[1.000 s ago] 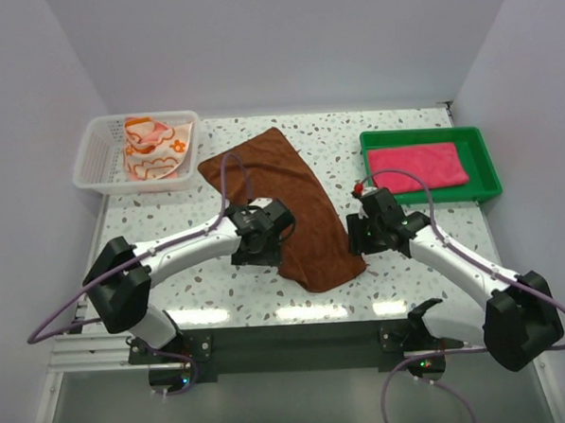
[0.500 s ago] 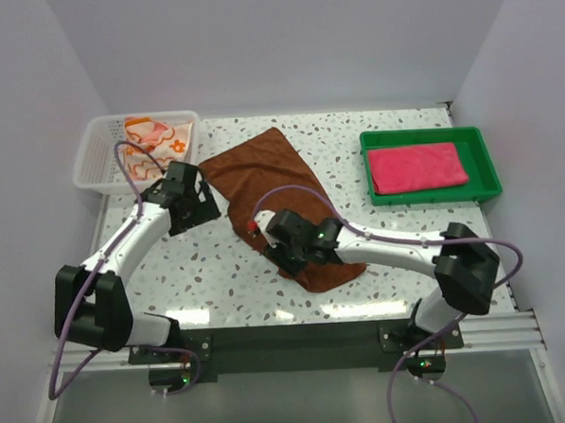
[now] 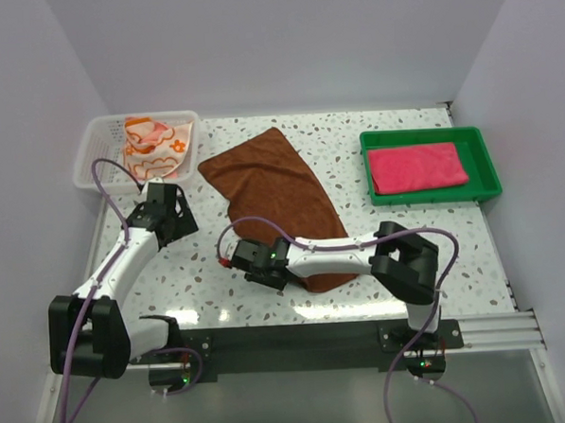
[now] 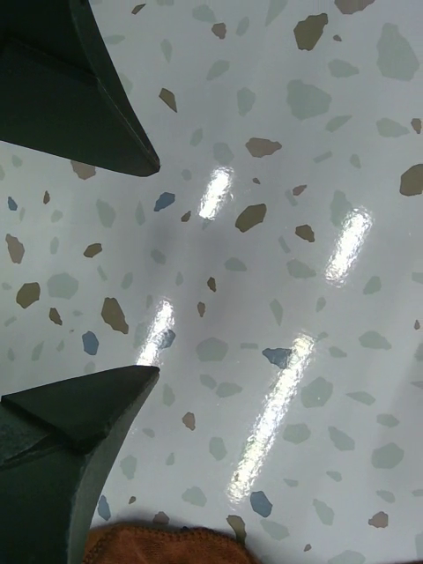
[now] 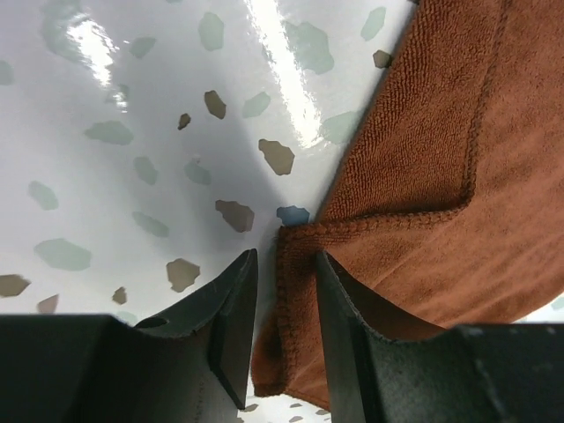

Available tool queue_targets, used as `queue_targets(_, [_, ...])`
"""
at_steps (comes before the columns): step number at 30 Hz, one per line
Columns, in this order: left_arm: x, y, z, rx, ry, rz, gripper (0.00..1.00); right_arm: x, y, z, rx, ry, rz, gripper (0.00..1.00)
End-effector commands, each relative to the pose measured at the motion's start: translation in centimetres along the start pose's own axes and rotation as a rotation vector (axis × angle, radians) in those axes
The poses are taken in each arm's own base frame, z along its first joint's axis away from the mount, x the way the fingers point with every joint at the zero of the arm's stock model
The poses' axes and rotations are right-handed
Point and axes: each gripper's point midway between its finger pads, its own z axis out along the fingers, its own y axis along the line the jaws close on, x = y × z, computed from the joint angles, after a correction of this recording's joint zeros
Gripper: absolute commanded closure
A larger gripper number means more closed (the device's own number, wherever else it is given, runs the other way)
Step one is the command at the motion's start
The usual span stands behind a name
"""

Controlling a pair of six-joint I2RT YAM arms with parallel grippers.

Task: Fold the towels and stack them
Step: Flatten out the crumpled towel

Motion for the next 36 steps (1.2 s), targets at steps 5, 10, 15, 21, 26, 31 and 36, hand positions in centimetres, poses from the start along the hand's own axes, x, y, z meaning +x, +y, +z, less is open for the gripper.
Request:
queue_targets(5, [-2.0, 0.3, 0.1, -0.021, -0.086, 0.003, 0.06, 0.4, -0.5, 0.7, 0.082, 0.065, -0.093, 0.65])
queue_targets(10, [-2.0, 0.4, 0.0, -0.025, -0.088, 0.005, 0.06, 0.6, -0.3, 1.0, 0.098, 0.079, -0.12, 0.79])
queue_targets(15, [-2.1, 0.5, 0.0, -0.031, -0.09, 0.008, 0.06, -0.6, -0.5, -0.7, 0.087, 0.035, -0.106, 0.92])
queue_targets(21, [-2.2, 0.5, 0.0, -0.035, -0.096, 0.007, 0.06, -3.9, 1.4, -5.3, -0.089, -0.111, -0.023, 0.95])
queue_targets(26, [-2.2, 0.5, 0.0, -0.03, -0.096, 0.01, 0.06, -4.5, 7.4, -6.3, -0.421, -0.172, -0.003, 0.93])
queue_targets(31, [-2.2, 0.3, 0.0, -0.019, -0.095, 0.01, 0.06, -2.9, 12.0, -4.7, -0.648, -0.118, -0.017, 0.84])
queue_targets(36, [-1.8, -0.4, -0.1, 0.025, -0.084, 0.016, 0.06, -3.1, 12.9, -5.6, -0.717, -0.123, -0.027, 0.52])
